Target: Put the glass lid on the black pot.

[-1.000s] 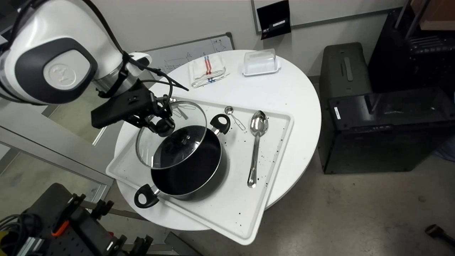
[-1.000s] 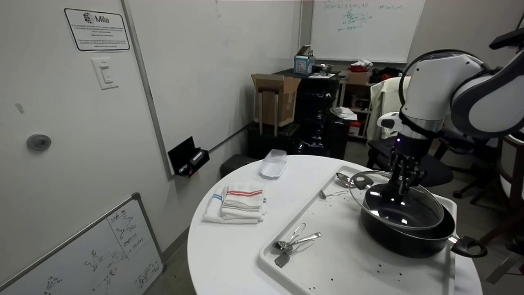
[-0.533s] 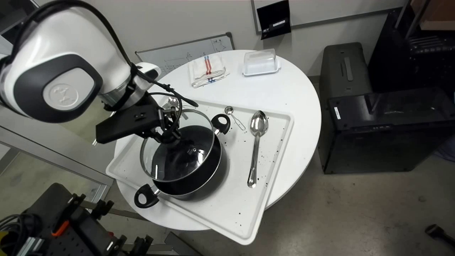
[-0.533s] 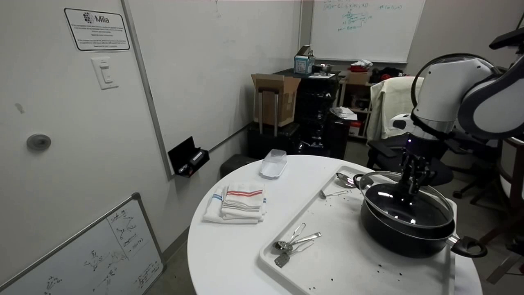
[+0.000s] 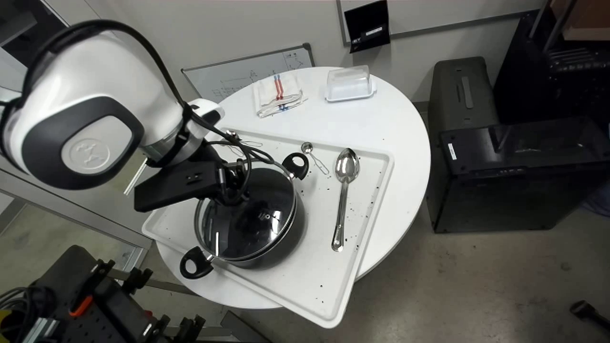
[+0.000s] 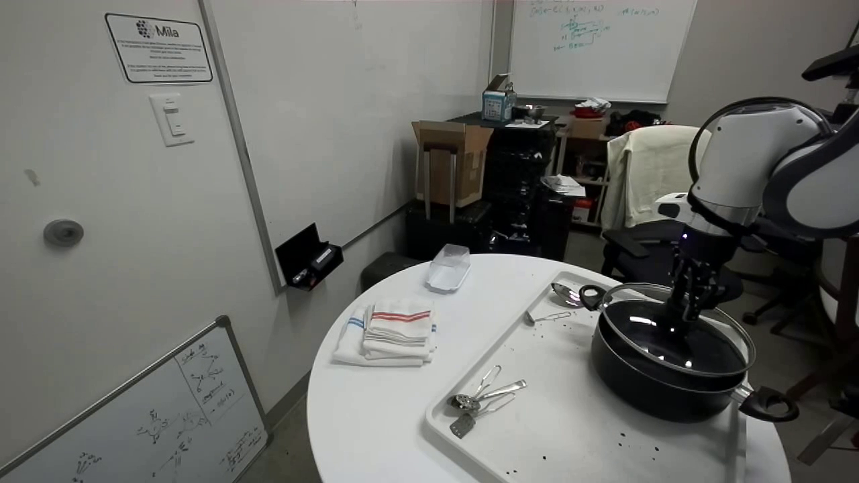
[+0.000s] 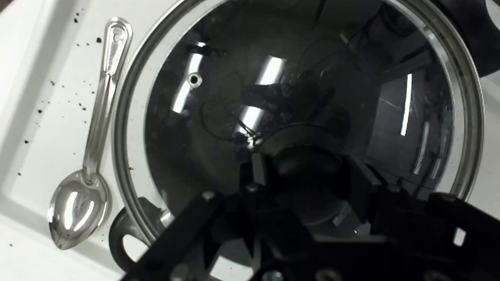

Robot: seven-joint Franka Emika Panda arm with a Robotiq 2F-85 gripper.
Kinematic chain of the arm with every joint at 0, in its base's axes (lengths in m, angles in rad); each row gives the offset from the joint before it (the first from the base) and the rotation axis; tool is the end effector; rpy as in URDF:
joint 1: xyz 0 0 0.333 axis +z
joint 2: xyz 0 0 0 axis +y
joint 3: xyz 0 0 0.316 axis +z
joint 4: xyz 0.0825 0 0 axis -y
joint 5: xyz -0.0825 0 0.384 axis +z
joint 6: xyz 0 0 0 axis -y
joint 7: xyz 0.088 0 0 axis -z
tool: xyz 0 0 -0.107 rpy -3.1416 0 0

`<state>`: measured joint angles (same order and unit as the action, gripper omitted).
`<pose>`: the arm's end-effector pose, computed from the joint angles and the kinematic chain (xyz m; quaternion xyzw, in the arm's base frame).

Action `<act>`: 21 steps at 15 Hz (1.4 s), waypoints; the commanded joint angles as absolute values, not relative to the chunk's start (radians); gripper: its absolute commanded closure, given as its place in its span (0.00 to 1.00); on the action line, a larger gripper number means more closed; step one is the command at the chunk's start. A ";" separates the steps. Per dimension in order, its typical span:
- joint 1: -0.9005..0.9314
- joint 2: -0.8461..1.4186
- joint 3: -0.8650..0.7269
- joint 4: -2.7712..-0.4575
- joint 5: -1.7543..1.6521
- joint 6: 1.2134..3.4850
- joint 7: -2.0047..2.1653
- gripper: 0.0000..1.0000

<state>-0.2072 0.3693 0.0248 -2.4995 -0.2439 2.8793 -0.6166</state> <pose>0.4565 -0.0692 0.1440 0.9444 0.3276 -0.0055 0.0278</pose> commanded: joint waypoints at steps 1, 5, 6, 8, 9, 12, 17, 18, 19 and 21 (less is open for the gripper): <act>-0.192 0.374 -0.001 -2.518 -0.269 2.926 -0.602 0.75; -0.180 0.404 -0.008 -2.510 -0.277 2.965 -0.588 0.75; -0.178 0.410 -0.008 -2.509 -0.278 2.972 -0.586 0.75; -0.168 0.422 -0.013 -2.506 -0.285 2.980 -0.580 0.75; -0.164 0.428 -0.015 -2.505 -0.288 2.983 -0.577 0.75; -0.157 0.437 -0.019 -2.500 -0.293 2.983 -0.574 0.75; -0.149 0.443 -0.023 -2.490 -0.293 2.981 -0.571 0.75; -0.147 0.445 -0.024 -2.487 -0.293 2.980 -0.571 0.75; -0.145 0.448 -0.024 -2.485 -0.293 2.980 -0.570 0.75; -0.143 0.452 -0.026 -2.480 -0.293 2.978 -0.569 0.75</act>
<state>-0.1643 0.4387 -0.0050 -2.4997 -0.2642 2.9603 -0.6070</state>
